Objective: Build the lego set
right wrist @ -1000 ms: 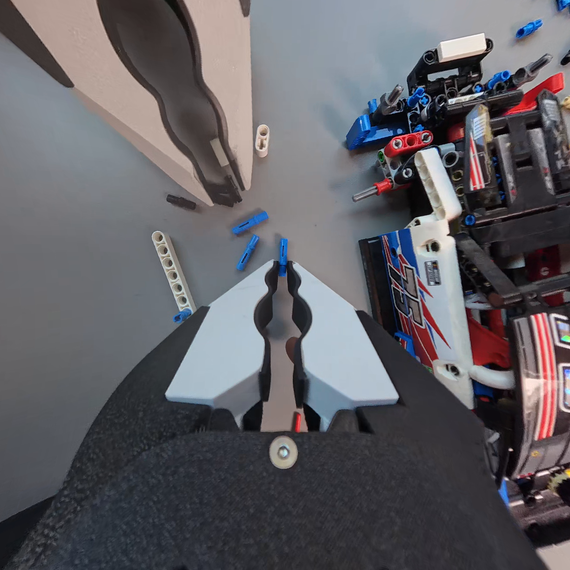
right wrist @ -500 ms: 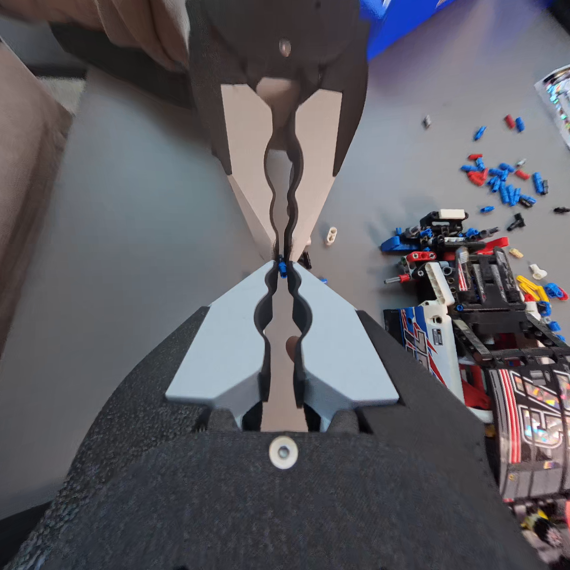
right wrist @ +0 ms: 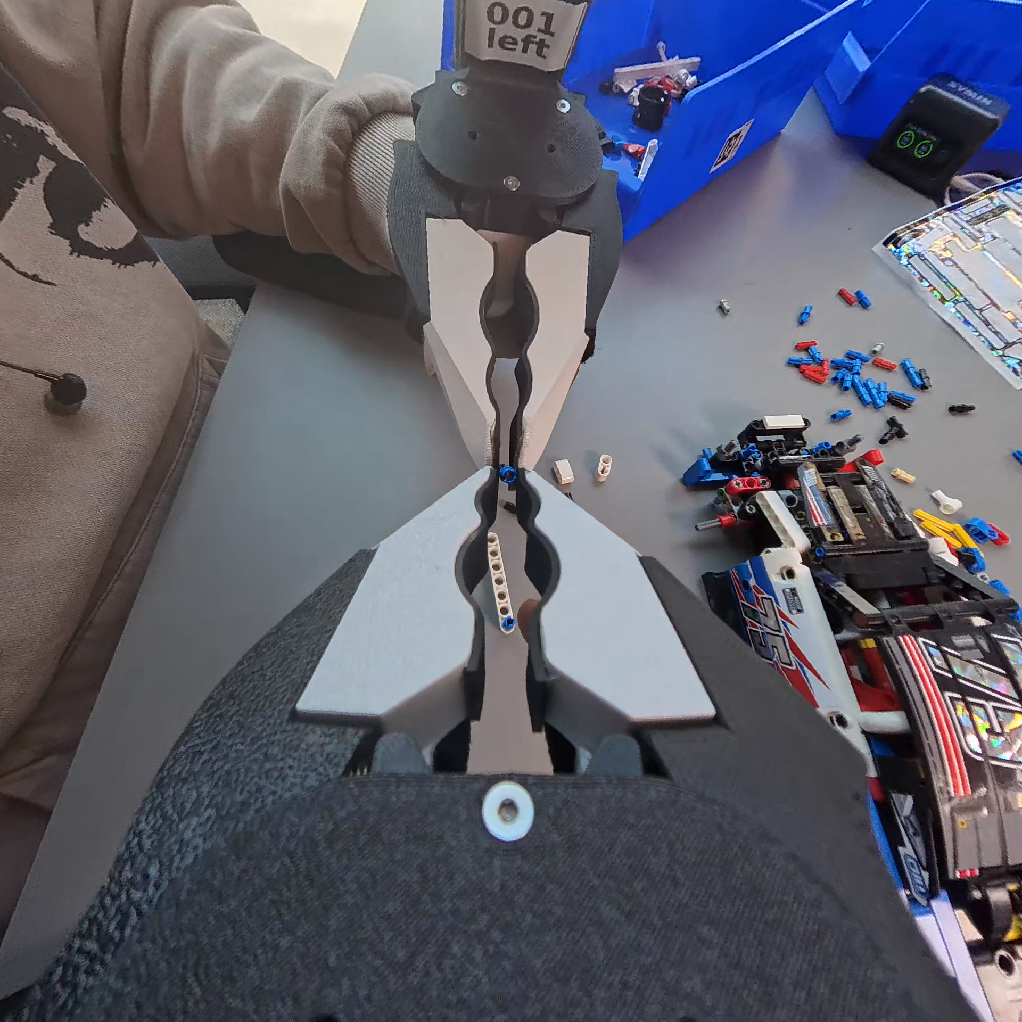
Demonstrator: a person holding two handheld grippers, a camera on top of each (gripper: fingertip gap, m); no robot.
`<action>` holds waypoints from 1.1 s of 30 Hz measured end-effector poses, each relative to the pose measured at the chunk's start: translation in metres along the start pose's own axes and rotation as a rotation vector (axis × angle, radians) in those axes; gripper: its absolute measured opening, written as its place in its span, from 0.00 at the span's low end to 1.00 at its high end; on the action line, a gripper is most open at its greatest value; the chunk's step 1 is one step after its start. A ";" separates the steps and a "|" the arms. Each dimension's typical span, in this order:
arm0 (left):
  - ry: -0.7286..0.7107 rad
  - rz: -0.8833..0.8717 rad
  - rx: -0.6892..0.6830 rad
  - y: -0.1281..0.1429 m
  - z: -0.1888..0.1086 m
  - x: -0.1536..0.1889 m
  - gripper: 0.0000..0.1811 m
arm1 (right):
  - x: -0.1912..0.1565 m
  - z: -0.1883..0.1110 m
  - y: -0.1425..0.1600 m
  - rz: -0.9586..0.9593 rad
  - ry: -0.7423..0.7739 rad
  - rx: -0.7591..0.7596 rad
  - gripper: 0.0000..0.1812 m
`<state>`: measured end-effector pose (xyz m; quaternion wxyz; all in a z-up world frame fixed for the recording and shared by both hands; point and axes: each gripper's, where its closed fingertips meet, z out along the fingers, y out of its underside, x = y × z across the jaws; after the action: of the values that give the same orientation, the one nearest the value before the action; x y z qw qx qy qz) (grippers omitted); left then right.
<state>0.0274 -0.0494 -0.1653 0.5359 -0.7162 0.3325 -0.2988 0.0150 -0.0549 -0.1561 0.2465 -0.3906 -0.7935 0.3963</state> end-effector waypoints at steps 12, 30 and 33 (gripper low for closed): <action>-0.053 -0.015 -0.182 0.030 0.004 -0.009 0.07 | 0.001 0.005 0.021 0.019 -0.006 -0.178 0.02; 0.027 0.178 -0.436 0.076 0.040 0.033 0.10 | -0.002 0.026 0.090 0.043 0.023 -0.446 0.02; 0.025 0.161 -0.380 0.065 0.033 0.028 0.10 | -0.005 0.030 0.084 0.042 -0.008 -0.402 0.02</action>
<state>0.0601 -0.0661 -0.2338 0.4090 -0.7719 0.4456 -0.1957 0.0327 -0.0395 -0.2425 0.1524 -0.4467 -0.8493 0.2364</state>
